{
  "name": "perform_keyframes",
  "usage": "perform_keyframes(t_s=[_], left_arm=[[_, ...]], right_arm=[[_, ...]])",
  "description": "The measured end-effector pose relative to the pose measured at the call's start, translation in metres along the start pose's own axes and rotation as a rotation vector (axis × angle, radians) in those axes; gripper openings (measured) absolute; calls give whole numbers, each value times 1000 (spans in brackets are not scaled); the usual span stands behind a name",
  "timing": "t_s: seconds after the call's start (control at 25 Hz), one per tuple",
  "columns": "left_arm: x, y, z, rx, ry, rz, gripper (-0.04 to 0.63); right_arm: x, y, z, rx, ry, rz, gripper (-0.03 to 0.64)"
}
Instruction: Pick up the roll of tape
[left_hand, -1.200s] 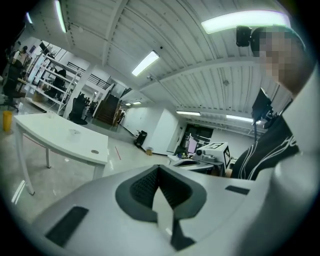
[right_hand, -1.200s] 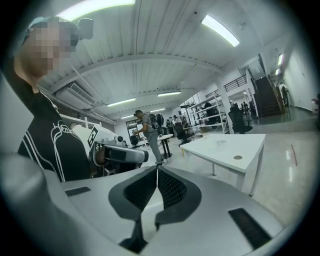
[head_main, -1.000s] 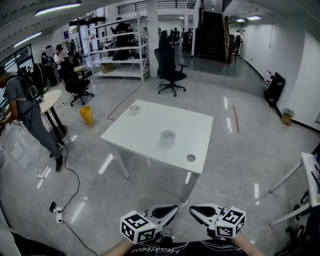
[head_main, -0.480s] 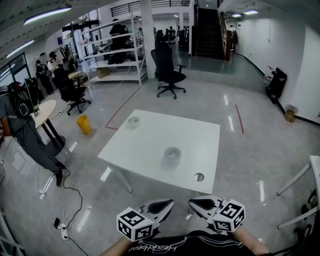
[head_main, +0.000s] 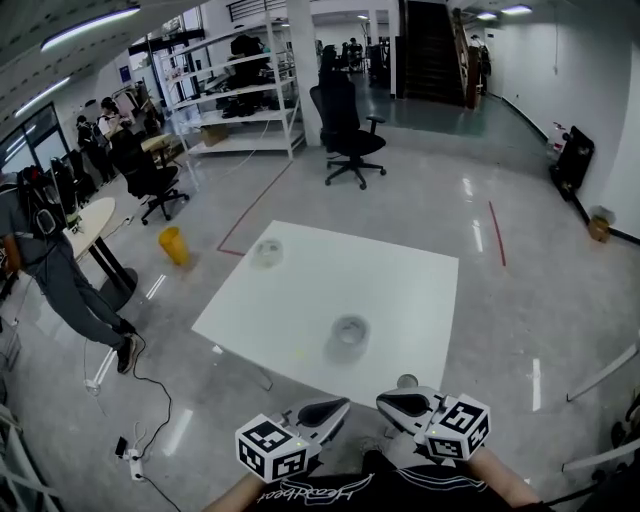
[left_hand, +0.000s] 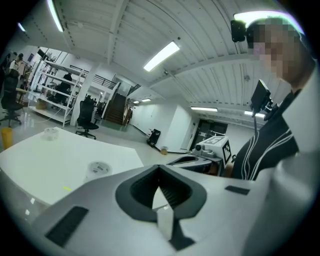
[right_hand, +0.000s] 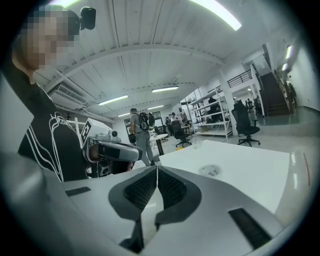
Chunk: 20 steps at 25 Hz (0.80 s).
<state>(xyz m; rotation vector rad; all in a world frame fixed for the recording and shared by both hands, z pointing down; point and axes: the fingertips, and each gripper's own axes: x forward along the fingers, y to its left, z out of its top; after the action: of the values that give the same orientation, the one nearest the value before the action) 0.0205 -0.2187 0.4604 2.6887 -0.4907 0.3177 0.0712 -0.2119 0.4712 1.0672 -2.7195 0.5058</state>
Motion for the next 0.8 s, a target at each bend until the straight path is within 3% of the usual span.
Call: perform_keyframes(t_s=[0.44,0.8], left_arm=[[46,61,12,-73,13,32,3],[42,91,4,-136,-1,79,3]], right_arm=[[39,-66,5,11,49,56,14],[80,-88,-4,-162,168,69,15]])
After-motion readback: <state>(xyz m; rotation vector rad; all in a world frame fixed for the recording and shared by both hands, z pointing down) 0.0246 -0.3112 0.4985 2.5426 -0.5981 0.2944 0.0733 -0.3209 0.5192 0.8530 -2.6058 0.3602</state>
